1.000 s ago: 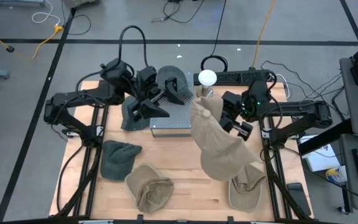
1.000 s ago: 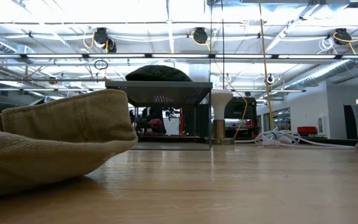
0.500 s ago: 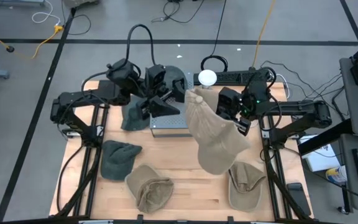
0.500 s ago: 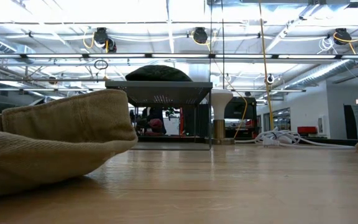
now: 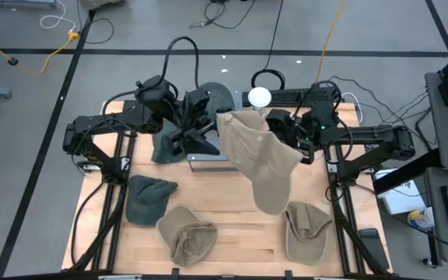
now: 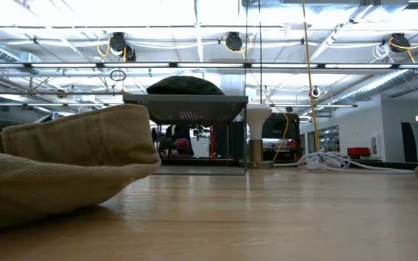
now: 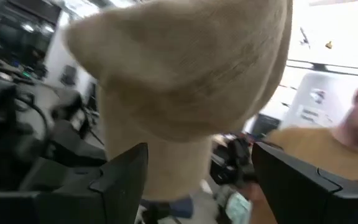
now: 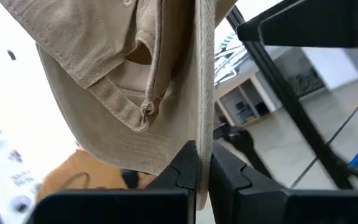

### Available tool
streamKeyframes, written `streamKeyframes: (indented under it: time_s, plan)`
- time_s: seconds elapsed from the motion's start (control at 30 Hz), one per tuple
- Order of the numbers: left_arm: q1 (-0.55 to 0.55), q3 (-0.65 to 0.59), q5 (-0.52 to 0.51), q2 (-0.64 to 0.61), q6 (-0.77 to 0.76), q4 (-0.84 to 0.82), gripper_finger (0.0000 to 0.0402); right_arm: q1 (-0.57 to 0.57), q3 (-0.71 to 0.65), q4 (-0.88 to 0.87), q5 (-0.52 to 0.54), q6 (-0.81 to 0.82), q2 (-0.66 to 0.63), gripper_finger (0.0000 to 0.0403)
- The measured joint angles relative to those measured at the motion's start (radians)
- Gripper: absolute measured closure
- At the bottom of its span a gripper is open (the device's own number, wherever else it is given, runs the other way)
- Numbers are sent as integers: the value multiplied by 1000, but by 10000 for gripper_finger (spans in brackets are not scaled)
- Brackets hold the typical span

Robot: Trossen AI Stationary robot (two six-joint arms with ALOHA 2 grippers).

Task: Pick & Place hat
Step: Put the middle brown cap on the shelf

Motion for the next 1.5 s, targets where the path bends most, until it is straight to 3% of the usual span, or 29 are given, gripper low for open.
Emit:
streamKeyframes:
  time_s: [0.17, 0.3, 0.53, 0.9, 1.23, 1.5]
  plan:
    - [18, 0, 5, -20, 88, -6, 108, 27, 0, 18, 18, 105, 0, 395]
    - [22, 1, -20, -32, 272, 2, 108, 68, 0, 145, 91, 164, -1, 395]
    - [21, 0, -98, -42, 421, -35, 108, 93, 0, 276, 190, 288, 0, 395]
    - [15, -1, -139, -30, 407, -52, 108, 85, 0, 277, 169, 325, -1, 395]
    - [-33, 0, -253, -31, 297, -86, 108, 45, 0, 264, 196, 61, -1, 394]
    - [-95, -1, -451, -55, 622, -152, 108, 19, 0, 257, 378, -104, -4, 394]
